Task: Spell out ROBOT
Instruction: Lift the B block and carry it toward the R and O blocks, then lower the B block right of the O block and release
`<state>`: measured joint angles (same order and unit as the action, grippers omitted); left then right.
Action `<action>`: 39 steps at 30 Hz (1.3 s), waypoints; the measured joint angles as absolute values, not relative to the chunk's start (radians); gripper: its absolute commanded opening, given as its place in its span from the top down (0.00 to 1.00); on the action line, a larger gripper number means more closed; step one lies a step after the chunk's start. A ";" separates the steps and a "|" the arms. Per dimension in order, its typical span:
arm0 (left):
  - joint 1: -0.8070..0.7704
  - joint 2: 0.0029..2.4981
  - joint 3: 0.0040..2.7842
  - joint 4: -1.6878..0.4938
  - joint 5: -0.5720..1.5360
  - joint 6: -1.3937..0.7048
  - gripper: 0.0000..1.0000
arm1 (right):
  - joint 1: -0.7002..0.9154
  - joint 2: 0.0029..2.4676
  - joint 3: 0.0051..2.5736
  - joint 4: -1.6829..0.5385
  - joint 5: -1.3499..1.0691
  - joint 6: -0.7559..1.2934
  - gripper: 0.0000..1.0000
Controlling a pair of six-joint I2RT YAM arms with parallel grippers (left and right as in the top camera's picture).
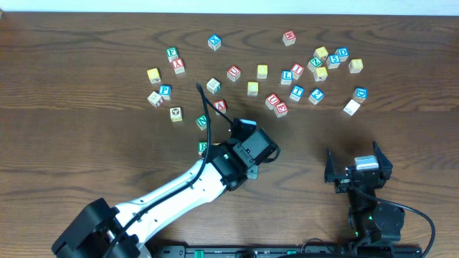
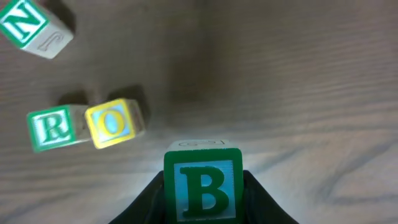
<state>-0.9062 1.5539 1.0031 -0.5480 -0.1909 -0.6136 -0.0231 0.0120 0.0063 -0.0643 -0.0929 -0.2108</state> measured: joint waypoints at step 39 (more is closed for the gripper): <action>-0.846 1.747 0.954 -0.397 -0.144 -0.650 0.93 | -0.023 0.012 0.006 -0.065 -0.093 -0.211 0.01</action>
